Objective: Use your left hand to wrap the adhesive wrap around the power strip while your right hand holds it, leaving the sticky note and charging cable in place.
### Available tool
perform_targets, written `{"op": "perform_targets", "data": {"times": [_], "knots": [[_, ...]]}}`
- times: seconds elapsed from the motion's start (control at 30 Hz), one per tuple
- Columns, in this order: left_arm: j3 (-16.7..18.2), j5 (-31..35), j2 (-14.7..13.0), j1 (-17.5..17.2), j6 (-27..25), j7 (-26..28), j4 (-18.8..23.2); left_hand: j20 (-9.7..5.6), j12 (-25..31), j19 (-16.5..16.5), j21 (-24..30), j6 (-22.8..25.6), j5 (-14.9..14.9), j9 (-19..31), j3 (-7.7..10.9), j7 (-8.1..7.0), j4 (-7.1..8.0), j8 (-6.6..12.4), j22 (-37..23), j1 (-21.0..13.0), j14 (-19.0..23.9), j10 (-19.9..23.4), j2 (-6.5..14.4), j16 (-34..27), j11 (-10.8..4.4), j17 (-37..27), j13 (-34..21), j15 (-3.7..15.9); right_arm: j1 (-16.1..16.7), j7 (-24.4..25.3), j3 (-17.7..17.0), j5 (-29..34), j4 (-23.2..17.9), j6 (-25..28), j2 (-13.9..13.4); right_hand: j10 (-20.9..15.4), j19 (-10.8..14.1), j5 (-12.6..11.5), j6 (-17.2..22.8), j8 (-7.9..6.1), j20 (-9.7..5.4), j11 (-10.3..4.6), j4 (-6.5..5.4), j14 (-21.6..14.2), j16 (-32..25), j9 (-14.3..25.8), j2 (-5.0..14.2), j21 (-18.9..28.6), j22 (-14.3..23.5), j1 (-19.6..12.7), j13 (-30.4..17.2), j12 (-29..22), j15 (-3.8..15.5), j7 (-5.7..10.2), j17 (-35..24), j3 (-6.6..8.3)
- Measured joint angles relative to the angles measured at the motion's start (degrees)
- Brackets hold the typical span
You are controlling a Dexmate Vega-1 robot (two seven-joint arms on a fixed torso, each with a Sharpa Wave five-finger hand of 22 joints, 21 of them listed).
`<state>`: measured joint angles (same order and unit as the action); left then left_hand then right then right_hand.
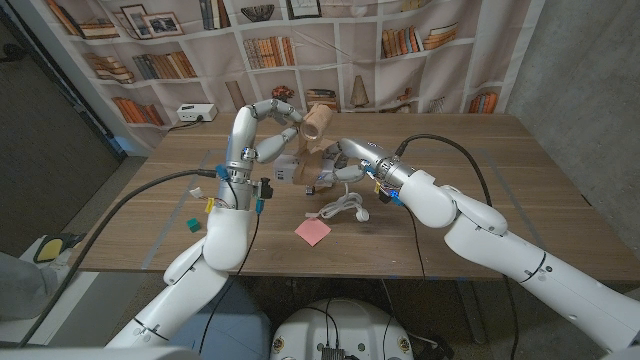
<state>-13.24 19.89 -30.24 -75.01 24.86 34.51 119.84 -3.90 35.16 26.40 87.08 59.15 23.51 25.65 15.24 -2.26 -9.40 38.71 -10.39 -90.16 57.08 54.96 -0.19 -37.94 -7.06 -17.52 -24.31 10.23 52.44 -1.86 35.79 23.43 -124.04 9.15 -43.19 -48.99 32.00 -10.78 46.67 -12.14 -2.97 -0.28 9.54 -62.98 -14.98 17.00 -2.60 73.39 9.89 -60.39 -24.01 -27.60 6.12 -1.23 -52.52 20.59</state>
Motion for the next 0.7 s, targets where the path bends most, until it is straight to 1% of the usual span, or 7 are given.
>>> {"op": "perform_targets", "data": {"times": [0.17,0.2,0.37,0.7], "knots": [[0.0,0.72,0.0,0.0,1.33,-0.58,0.0,0.0,0.0,0.0,0.0,0.0,0.0,0.0,0.0,0.0,0.0,0.0,0.0,0.0,0.0,0.0,0.0,0.0,0.0,0.01,0.0,0.0,-0.38,0.0,0.0,0.0,0.46,0.0,0.07,0.0,0.0,0.04,0.0,0.01,0.0,0.0,0.0,0.0,0.01,-0.01,0.02,0.0,0.0,0.02,0.0,0.16,0.0,0.0,0.0,0.0],[0.46,0.96,0.54,-0.54,1.62,-0.73,-0.13,0.0,0.0,0.0,0.0,0.0,0.0,0.0,0.0,0.0,0.0,0.0,0.0,0.0,0.0,0.0,0.0,0.0,0.0,0.01,0.0,0.0,-0.54,0.03,0.0,-1.12,0.66,0.16,0.08,0.0,0.0,0.05,0.0,0.01,0.0,0.0,0.0,0.0,0.01,-0.01,0.02,0.0,0.0,0.02,0.0,0.17,0.0,0.0,0.0,0.0],[0.55,1.72,0.68,-0.68,2.54,-1.11,-0.15,0.0,0.0,0.0,0.0,0.0,0.0,-0.01,0.0,0.0,0.0,0.0,0.0,0.0,0.0,0.0,0.0,0.0,0.0,0.03,0.0,0.0,-1.22,0.02,-0.02,-2.09,1.49,0.02,0.19,-0.11,0.0,0.09,0.0,0.02,0.0,0.11,0.0,-0.01,0.01,-0.02,0.06,0.0,0.0,0.06,-0.01,0.21,0.0,0.0,0.0,0.0],[1.52,2.13,1.52,-2.21,3.8,-2.35,-0.27,0.0,0.0,0.0,0.01,0.0,0.0,-0.01,0.0,0.0,0.0,0.0,-0.01,0.0,0.0,0.0,0.0,0.01,0.0,0.08,0.01,0.0,-2.5,-0.43,0.15,-3.61,2.92,-0.58,0.45,-0.11,0.0,-0.08,0.0,0.22,0.0,0.12,0.0,0.12,-0.09,-0.02,0.09,0.0,0.0,0.09,-0.1,0.45,0.12,0.0,0.0,0.0]]}}
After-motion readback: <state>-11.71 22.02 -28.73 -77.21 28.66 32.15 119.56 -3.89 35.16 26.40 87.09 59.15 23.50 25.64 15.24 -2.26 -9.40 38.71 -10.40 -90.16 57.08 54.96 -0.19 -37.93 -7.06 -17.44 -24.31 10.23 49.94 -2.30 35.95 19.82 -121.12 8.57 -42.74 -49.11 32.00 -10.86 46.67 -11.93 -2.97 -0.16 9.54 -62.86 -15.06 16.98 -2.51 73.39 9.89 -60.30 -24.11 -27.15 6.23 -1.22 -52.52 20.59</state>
